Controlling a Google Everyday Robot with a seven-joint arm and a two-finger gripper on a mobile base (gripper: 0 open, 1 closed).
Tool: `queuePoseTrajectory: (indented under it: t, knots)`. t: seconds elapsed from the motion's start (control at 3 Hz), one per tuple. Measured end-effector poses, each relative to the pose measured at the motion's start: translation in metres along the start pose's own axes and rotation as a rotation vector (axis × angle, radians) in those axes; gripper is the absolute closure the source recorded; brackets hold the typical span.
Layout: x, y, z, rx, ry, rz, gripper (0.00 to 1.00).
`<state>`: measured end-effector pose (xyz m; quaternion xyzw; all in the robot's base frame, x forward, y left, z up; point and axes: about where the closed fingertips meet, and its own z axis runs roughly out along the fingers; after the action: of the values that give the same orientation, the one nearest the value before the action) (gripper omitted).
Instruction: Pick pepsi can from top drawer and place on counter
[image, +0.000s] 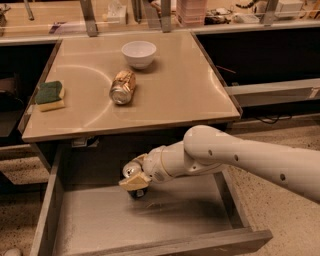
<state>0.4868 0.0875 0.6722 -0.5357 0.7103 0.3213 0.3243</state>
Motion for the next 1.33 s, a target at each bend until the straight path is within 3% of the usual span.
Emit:
queuePoseTrajectory:
  t: [0.33,0.67,1.33]
  knots:
    - [-0.012,0.012,-0.036,0.029,-0.009,0.054,1.0]
    - [-0.026,0.014,-0.076,0.082,0.011,0.077,1.0]
    - [-0.078,-0.002,-0.174,0.218,0.089,0.092,1.0]
